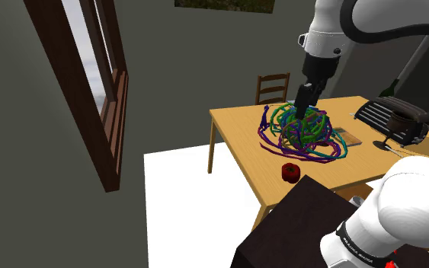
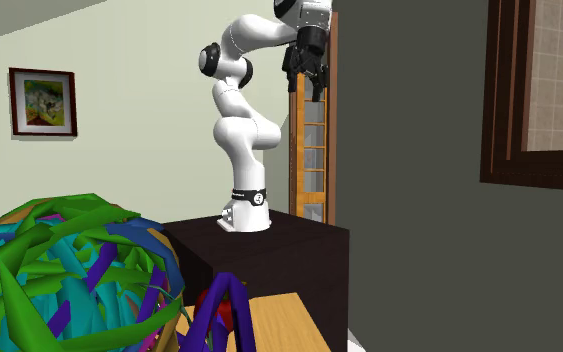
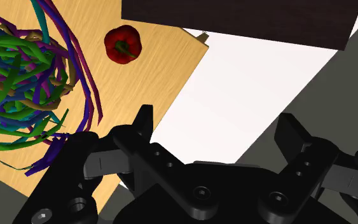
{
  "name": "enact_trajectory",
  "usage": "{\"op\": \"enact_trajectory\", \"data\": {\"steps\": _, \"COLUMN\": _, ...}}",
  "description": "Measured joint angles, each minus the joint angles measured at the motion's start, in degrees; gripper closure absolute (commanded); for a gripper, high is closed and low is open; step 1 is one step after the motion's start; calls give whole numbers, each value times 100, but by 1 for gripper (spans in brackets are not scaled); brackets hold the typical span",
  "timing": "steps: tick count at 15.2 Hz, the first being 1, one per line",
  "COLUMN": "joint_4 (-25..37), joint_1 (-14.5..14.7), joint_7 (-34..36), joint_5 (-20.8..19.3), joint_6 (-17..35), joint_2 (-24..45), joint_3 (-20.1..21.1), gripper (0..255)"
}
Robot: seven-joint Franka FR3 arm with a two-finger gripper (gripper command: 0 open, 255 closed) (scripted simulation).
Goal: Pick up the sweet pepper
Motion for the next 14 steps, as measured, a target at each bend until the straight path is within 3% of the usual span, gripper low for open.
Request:
{"op": "enact_trajectory", "data": {"steps": 6, "joint_4": -860, "joint_1": 72, "joint_7": -840, "joint_5": -345, "joint_6": 576, "joint_2": -398, "joint_3": -456, "gripper": 0}}
{"op": "enact_trajectory", "data": {"steps": 14, "joint_4": -2174, "joint_1": 16, "joint_7": -2532, "joint_5": -1256, "joint_6": 2057, "joint_2": -490, "joint_3": -1565, "gripper": 0}}
